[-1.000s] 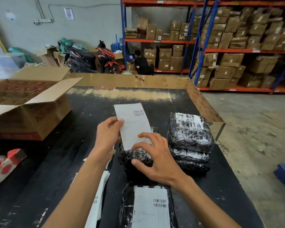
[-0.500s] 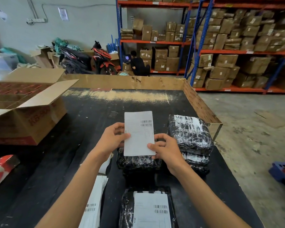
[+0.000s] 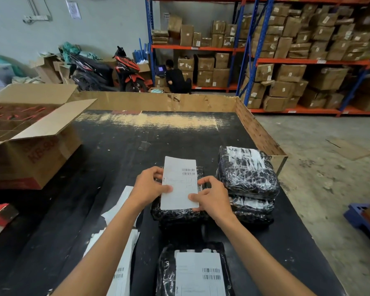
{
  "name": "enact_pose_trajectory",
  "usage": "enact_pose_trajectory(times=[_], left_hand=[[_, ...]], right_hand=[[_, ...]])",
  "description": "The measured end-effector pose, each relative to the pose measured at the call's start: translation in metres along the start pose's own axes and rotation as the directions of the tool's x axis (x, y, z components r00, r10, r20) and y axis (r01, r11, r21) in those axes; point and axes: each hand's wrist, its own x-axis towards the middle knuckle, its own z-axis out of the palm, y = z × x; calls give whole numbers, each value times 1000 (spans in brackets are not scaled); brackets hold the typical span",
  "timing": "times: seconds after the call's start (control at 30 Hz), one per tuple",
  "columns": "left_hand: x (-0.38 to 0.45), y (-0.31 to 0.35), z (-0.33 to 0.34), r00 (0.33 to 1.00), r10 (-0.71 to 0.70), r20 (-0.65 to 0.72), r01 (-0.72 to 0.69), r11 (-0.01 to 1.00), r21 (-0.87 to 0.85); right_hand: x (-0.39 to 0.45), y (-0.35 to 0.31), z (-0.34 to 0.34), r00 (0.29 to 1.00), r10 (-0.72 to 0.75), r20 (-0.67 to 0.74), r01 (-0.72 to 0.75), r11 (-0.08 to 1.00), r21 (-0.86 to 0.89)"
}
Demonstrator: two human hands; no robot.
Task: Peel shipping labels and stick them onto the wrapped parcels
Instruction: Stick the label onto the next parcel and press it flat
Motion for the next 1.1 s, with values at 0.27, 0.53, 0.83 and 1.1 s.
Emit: enact_pose_trajectory(times=[0.27, 0.53, 0.83, 1.1], left_hand=[[2, 1, 6, 998, 46, -38, -40, 988, 151], [-4, 1, 14, 987, 100, -127, -67, 968, 242], [-6, -2, 23, 970, 155, -187, -81, 932, 355], [-12, -31, 18, 982, 162, 102, -189, 905, 380]], right_hand=[[5, -5, 3, 1000, -17, 3, 18, 988, -150], [-1, -5, 9, 991, -128, -24, 113, 934, -340], [-13, -14, 16, 963, -268, 1, 217, 776, -592], [-16, -15, 14, 973, -233, -6, 173, 741, -649]])
